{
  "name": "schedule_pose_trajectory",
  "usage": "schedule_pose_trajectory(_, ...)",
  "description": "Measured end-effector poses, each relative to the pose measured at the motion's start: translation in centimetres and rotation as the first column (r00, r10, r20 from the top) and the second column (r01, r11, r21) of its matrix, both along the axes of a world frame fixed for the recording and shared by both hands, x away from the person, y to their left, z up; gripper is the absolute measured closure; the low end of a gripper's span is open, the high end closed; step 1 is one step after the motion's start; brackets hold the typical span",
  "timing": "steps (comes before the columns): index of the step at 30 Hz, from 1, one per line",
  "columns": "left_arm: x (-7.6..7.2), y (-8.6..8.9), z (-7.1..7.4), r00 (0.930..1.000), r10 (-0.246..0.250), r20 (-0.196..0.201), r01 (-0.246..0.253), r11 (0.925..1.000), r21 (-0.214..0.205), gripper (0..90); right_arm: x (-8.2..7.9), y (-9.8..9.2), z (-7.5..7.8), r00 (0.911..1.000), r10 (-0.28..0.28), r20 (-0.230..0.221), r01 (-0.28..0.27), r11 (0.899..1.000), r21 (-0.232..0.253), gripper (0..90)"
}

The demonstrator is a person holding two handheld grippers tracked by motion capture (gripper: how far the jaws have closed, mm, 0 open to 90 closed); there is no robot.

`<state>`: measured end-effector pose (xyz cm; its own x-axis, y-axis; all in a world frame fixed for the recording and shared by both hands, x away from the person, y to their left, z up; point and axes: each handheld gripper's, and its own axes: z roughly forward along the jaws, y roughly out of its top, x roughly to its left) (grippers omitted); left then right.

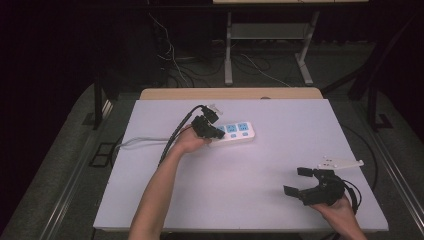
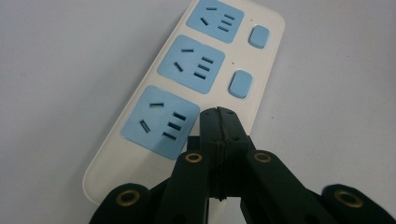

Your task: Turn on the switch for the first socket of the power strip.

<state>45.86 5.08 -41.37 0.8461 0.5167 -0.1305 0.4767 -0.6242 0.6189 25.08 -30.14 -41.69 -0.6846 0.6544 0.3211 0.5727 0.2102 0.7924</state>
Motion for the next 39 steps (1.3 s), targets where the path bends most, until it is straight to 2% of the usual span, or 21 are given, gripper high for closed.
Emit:
schedule_pose_trajectory(8,0.0,0.0,0.0,1.0,-0.001,0.004,0.001,1.0,0.002,89.5,0.0,0.0,0.0,1.0,0.001,0.002,-0.001,1.0,0.001,1.8)
schedule_pose_trajectory(9,-0.1,0.0,0.1,0.9999,0.004,0.009,-0.004,0.9999,-0.011,89.5,0.0,0.0,0.0,1.0,0.001,0.0,-0.001,1.0,0.0,1.8)
schedule_pose_trajectory(11,0.0,0.0,0.1,0.9999,0.011,0.004,-0.011,0.9999,-0.002,89.4,0.0,0.0,0.0,1.0,0.002,0.001,-0.002,1.0,0.0,1.8)
schedule_pose_trajectory(12,0.0,0.1,0.2,0.9999,0.012,0.002,-0.012,0.9999,-0.012,89.4,0.0,0.0,0.0,1.0,0.001,0.001,-0.001,1.0,0.001,1.8)
schedule_pose_trajectory(15,0.2,0.5,0.7,0.9991,0.041,0.003,-0.041,0.9953,-0.088,89.4,0.1,-0.1,0.0,1.0,-0.003,0.001,0.003,1.0,0.005,1.8)
schedule_pose_trajectory(18,0.2,0.7,1.4,0.9983,0.052,0.026,-0.049,0.9927,-0.11,89.4,0.1,-0.2,0.0,1.0,-0.003,0.0,0.003,1.0,0.004,1.8)
schedule_pose_trajectory(28,-0.3,2.0,3.1,0.9963,0.069,0.051,-0.062,0.9912,-0.116,89.1,0.1,-0.1,0.0,1.0,-0.004,0.0,0.004,1.0,0.005,1.8)
schedule_pose_trajectory(39,-1.5,4.2,5.2,0.9921,0.101,0.074,-0.091,0.987,-0.133,87.2,0.0,-0.1,0.1,1.0,-0.001,0.002,0.001,1.0,0.007,1.8)
